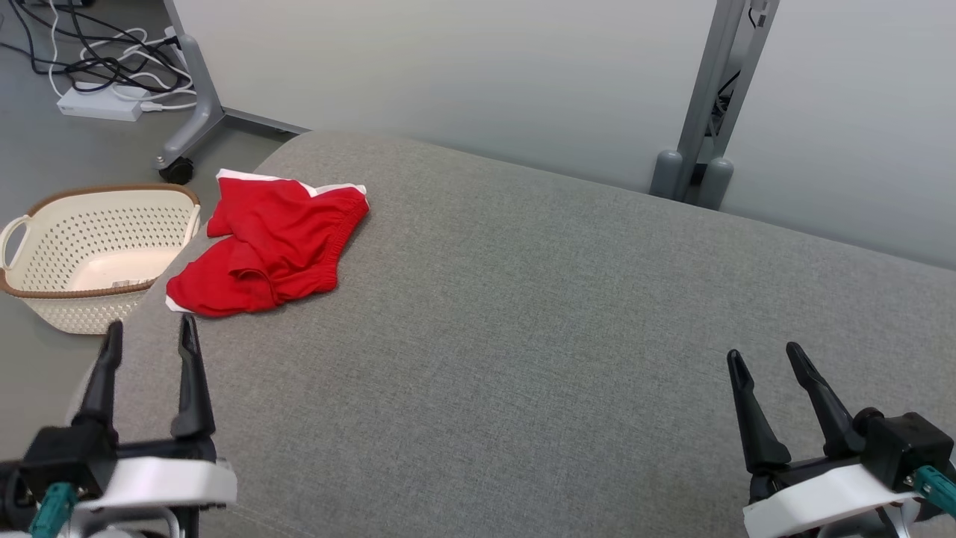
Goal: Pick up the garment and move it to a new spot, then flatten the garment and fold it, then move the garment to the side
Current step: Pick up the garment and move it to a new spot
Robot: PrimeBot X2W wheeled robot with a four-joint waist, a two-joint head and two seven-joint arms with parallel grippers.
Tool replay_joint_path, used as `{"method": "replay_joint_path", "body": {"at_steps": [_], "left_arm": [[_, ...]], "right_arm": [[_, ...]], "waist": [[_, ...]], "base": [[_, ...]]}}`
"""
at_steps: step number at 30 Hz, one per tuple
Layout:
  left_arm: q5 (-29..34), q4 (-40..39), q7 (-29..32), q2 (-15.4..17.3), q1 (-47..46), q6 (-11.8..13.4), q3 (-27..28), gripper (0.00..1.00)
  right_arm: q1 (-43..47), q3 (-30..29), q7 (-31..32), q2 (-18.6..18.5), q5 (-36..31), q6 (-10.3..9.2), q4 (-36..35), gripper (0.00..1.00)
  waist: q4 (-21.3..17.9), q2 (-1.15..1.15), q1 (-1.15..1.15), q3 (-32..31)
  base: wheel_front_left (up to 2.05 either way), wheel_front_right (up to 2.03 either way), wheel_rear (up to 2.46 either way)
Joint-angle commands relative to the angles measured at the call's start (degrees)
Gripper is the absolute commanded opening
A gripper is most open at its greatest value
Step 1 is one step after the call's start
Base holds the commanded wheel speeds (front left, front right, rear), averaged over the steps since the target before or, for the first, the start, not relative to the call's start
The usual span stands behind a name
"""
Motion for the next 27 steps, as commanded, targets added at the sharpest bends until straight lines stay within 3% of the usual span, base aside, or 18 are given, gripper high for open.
{"method": "replay_joint_path", "body": {"at_steps": [1, 4, 11, 19, 27], "left_arm": [[0.5, -0.9, -0.2, 0.6, -2.6, 0.6, 0.6, 1.00], [1.5, -2.4, -0.2, 2.2, -7.7, 0.5, 1.7, 1.00], [1.7, 1.3, 3.5, 8.0, -25.2, -4.1, 2.1, 1.00], [-0.1, 21.0, 8.8, 9.3, -36.8, -10.8, -1.3, 1.00], [-2.8, 45.1, 11.4, 6.6, -42.9, -16.1, -3.8, 1.00]], "right_arm": [[-0.6, -0.1, 0.0, -0.3, 0.1, 0.02, -0.4, 1.00], [-1.2, 0.0, 0.3, -0.3, -0.3, 0.02, -1.0, 1.00], [-2.7, 0.8, 1.6, -0.3, -1.7, 0.02, -2.8, 1.00], [-6.0, 1.7, 3.5, -0.4, -4.1, 0.02, -4.9, 1.00], [-9.5, 1.4, 4.1, -1.6, -4.9, 0.02, -6.7, 1.00]], "waist": [[-0.3, 0.00, 0.00, 0.4], [-0.9, 0.00, 0.00, 1.2], [-3.8, 0.00, 0.00, 4.9], [-8.9, 0.00, 0.00, 11.8], [-13.4, 0.00, 0.00, 20.2]], "base": [[0.00, 0.00, 0.00], [0.00, 0.00, 0.00], [0.00, 0.00, 0.00], [0.00, 0.00, 0.00], [0.00, 0.00, 0.00]]}}
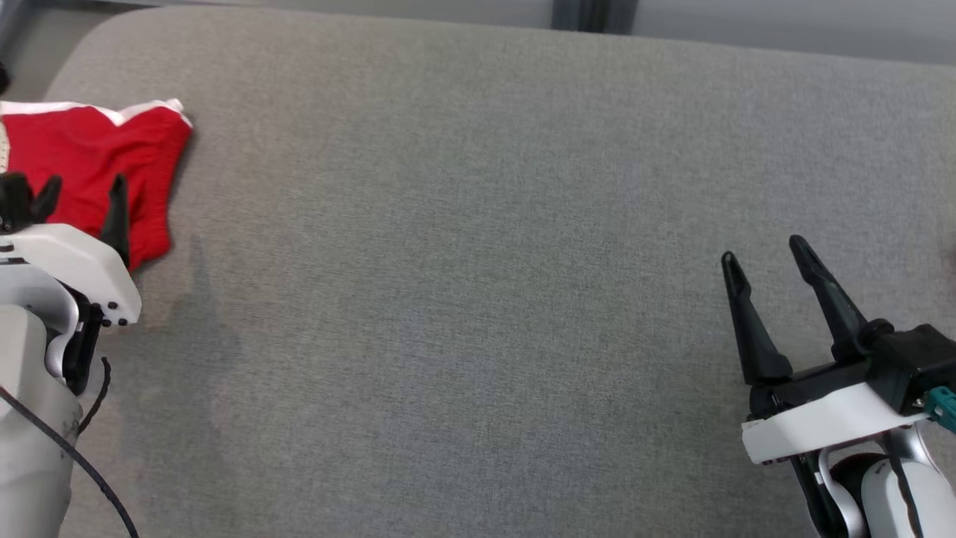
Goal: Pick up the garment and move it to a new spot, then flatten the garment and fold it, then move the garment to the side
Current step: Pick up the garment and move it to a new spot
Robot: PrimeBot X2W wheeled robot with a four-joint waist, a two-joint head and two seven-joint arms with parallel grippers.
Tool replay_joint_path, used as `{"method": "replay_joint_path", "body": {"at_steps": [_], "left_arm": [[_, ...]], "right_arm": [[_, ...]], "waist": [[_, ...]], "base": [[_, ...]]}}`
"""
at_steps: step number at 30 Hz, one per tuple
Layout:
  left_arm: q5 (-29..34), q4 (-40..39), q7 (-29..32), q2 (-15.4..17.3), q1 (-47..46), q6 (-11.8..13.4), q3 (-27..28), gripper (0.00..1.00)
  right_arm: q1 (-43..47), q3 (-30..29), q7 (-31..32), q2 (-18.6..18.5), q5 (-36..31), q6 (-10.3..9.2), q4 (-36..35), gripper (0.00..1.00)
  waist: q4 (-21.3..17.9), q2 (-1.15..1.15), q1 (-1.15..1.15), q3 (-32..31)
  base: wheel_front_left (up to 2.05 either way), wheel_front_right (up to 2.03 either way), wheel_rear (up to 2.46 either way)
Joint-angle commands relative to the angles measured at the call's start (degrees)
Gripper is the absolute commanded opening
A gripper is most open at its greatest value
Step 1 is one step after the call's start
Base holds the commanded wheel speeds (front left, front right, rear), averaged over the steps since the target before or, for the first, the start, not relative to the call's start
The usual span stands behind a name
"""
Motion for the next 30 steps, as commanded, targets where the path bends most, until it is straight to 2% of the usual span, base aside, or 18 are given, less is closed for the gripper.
{"method": "replay_joint_path", "body": {"at_steps": [1, 3, 8, 11, 13, 17, 22, 27, 30], "left_arm": [[-0.2, 1.4, 0.4, -0.1, -1.0, -0.3, -0.2, 1.00], [-0.7, 7.6, 1.2, -0.6, -3.0, -0.7, -0.3, 1.00], [-1.6, 15.6, 1.5, -0.6, -5.5, -0.4, 0.1, 1.00], [-3.3, 19.7, 2.4, -1.3, -6.2, -1.2, 1.2, 1.00], [-3.7, 21.5, 2.0, -1.5, -6.4, -1.4, 1.2, 0.00], [-3.7, 23.0, -0.9, -1.2, -8.0, -1.3, 1.3, 0.00], [-2.1, 20.8, -8.2, -0.6, -11.5, -1.1, 0.1, 0.00], [-1.1, 15.7, -11.3, -1.2, -12.8, -1.2, -0.5, 0.00], [-0.8, 10.8, -11.7, -2.7, -11.1, -1.4, -0.8, 0.00]], "right_arm": [[-0.9, -0.2, 0.1, -0.5, 0.0, 0.02, -0.1, 1.00], [-1.9, -0.1, 0.1, -0.8, -0.1, 0.02, -0.8, 1.00], [-3.2, -0.1, 0.1, -1.5, 0.0, 0.02, -1.3, 1.00], [-3.6, -0.4, -0.2, -1.9, 0.0, 0.02, -1.4, 1.00], [-4.1, -0.9, -0.3, -1.8, -0.2, 0.02, -1.5, 1.00], [-3.8, -2.2, -0.8, -1.6, -0.5, 0.02, -1.4, 1.00], [-2.8, -3.9, -1.1, -0.9, -1.0, 0.02, -1.3, 1.00], [-1.7, -5.3, -1.2, -0.4, -1.1, 0.02, -1.0, 1.00], [-1.1, -6.1, -1.1, 0.0, -0.9, 0.02, -0.7, 1.00]], "waist": [[-2.8, 0.00, 0.00, 3.8], [-4.1, 0.00, 0.00, 6.3], [-5.3, 0.00, 0.00, 9.1], [-5.7, 0.00, 0.00, 10.1], [-5.7, 0.00, 0.00, 10.4], [-5.2, 0.00, 0.00, 10.1], [-4.3, 0.00, 0.00, 7.5], [-3.8, 0.00, 0.00, 3.6], [-3.9, 0.00, 0.00, 1.2]], "base": [[0.00, 0.00, 0.00], [0.00, 0.00, 0.00], [0.00, 0.00, 0.00], [0.00, 0.00, 0.00], [0.00, 0.00, 0.00], [0.00, 0.00, 0.00], [0.00, 0.00, 0.00], [0.00, 0.00, 0.00], [0.00, 0.00, 0.00]]}}
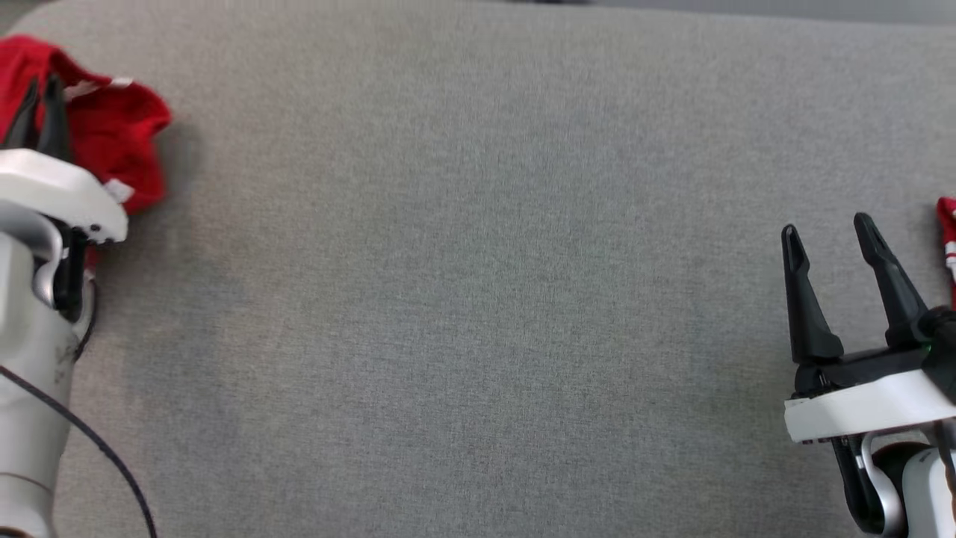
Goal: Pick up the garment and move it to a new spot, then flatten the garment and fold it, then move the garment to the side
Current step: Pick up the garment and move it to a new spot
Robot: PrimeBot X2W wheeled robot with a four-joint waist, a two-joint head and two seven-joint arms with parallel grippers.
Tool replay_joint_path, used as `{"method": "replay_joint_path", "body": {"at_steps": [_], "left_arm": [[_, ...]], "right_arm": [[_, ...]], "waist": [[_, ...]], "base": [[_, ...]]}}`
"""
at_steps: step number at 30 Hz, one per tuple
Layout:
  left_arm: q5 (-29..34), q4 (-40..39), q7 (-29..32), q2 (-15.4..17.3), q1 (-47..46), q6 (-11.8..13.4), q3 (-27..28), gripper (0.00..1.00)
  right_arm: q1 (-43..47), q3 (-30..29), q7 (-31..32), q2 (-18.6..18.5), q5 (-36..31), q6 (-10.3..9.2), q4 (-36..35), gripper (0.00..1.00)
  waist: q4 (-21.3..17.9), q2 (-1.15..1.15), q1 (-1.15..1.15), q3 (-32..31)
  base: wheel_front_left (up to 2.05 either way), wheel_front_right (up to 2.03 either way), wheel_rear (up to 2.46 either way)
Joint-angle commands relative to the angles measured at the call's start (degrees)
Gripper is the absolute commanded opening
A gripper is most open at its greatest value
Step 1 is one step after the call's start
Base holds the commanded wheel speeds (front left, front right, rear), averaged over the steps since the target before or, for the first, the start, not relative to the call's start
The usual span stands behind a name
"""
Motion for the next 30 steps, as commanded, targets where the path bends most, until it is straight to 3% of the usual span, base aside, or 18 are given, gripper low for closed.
{"method": "replay_joint_path", "body": {"at_steps": [1, 4, 10, 17, 22, 30], "left_arm": [[0.3, -3.7, -0.4, -1.3, 1.9, -0.2, -0.2, 0.00], [0.6, -7.9, -0.5, -2.4, 4.1, 0.6, -0.6, 0.00], [1.1, -24.6, 0.8, -6.7, 15.2, 3.2, -3.2, 0.00], [3.0, -47.5, 9.6, -10.0, 29.8, 6.4, -10.9, 0.00], [3.6, -54.5, 15.5, -12.1, 33.5, 5.4, -17.4, 0.00], [4.6, -54.6, 19.2, -15.8, 29.0, 1.3, -26.9, 0.00]], "right_arm": [[1.0, -0.7, -0.2, 0.1, 0.2, 0.02, 0.1, 1.00], [1.7, -1.3, -0.3, 0.4, 0.4, 0.02, 0.3, 1.00], [3.2, -3.1, -0.6, 0.8, 1.3, 0.02, 0.5, 1.00], [4.2, -4.1, -1.0, 0.9, 2.7, 0.02, 1.3, 1.00], [3.4, -2.8, -1.7, 0.9, 4.1, 0.02, 2.4, 1.00], [2.3, -1.3, -3.7, 0.8, 6.4, 0.02, 5.0, 1.00]], "waist": [[0.0, 0.00, 0.00, -3.0], [-0.3, 0.00, 0.00, -4.2], [-2.1, 0.00, 0.00, -6.7], [-5.7, 0.00, 0.00, -7.7], [-9.8, 0.00, 0.00, -7.4], [-18.5, 0.00, 0.00, -5.5]], "base": [[0.00, 0.00, 0.00], [0.00, 0.00, 0.00], [0.00, 0.00, 0.00], [0.00, 0.00, 0.00], [0.00, 0.00, 0.00], [0.00, 0.00, 0.00]]}}
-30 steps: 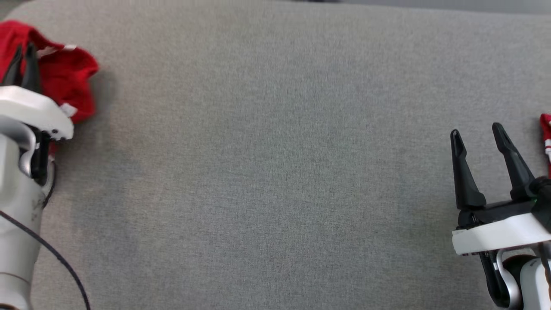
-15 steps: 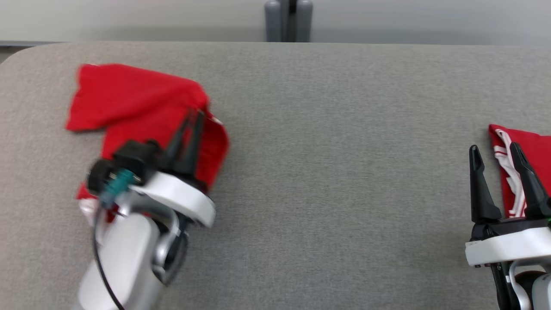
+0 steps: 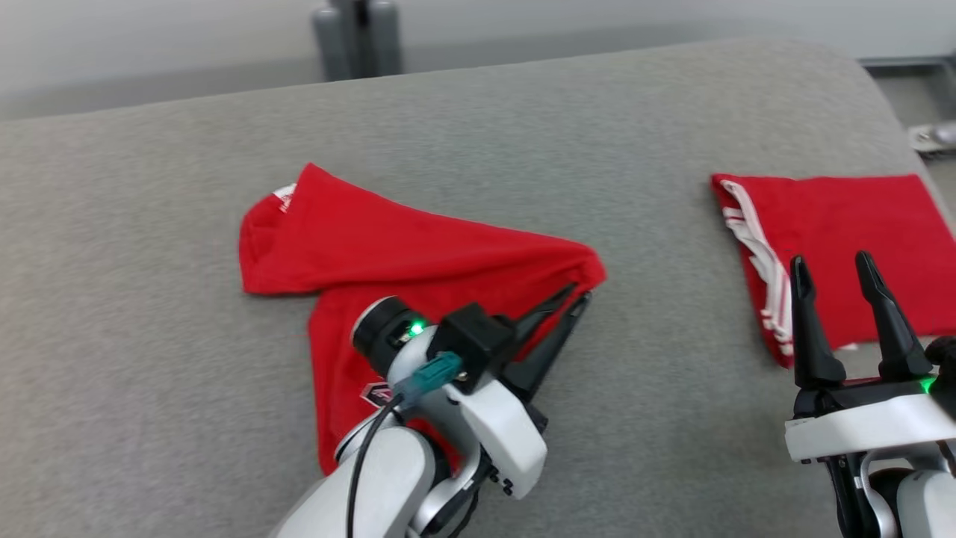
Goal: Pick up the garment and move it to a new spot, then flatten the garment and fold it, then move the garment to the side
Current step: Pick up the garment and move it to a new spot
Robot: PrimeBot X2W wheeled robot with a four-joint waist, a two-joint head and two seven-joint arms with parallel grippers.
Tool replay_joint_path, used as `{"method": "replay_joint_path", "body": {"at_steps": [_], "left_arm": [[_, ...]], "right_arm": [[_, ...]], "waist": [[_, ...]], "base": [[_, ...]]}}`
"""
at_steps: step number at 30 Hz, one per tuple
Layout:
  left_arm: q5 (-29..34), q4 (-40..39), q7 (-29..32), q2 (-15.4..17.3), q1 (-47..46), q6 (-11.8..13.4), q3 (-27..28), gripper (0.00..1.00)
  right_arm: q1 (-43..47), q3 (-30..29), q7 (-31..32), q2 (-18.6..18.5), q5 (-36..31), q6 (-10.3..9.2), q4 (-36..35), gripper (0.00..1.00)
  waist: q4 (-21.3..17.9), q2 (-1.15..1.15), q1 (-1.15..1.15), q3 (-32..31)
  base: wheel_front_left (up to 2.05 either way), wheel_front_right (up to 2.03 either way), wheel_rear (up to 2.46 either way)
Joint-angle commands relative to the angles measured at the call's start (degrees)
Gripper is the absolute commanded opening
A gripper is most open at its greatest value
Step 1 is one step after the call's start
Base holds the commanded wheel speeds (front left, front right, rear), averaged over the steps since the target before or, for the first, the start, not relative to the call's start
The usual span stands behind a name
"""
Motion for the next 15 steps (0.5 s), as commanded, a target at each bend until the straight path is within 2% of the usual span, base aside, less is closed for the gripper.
{"method": "replay_joint_path", "body": {"at_steps": [1, 6, 7, 8, 9, 15], "left_arm": [[0.0, 0.8, 0.1, 0.0, -1.3, -0.5, -0.9, 0.00], [-1.0, 6.4, 0.3, -0.8, -3.5, -0.9, -3.4, 0.00], [-1.3, 8.0, 0.5, -0.9, -3.8, -0.9, -3.8, 0.03], [-1.5, 9.1, 0.1, -1.0, -4.3, -0.9, -4.1, 0.83], [-1.9, 10.0, -0.4, -1.1, -4.7, -1.2, -4.4, 1.00], [-3.0, 11.5, -4.4, -1.3, -5.7, -2.3, -6.8, 1.00]], "right_arm": [[-0.4, 0.3, -0.7, -0.2, 0.6, 0.02, 0.7, 1.00], [-0.3, 0.2, -2.2, -0.2, 1.8, 0.02, 2.4, 1.00], [-0.3, 0.3, -2.5, -0.2, 1.9, 0.02, 2.6, 1.00], [-0.4, 0.4, -2.7, -0.2, 2.0, 0.02, 2.9, 1.00], [-0.6, 0.4, -2.9, -0.2, 2.2, 0.02, 3.2, 1.00], [-1.2, -0.7, -3.4, -0.2, 1.8, 0.02, 4.1, 1.00]], "waist": [[-4.3, 0.00, 0.00, 1.3], [-7.7, 0.00, 0.00, 2.8], [-8.0, 0.00, 0.00, 2.9], [-8.2, 0.00, 0.00, 3.1], [-8.2, 0.00, 0.00, 3.2], [-5.8, 0.00, 0.00, 2.5]], "base": [[0.00, 0.00, 0.00], [0.00, 0.00, 0.00], [0.00, 0.00, 0.00], [0.00, 0.00, 0.00], [0.00, 0.00, 0.00], [0.00, 0.00, 0.00]]}}
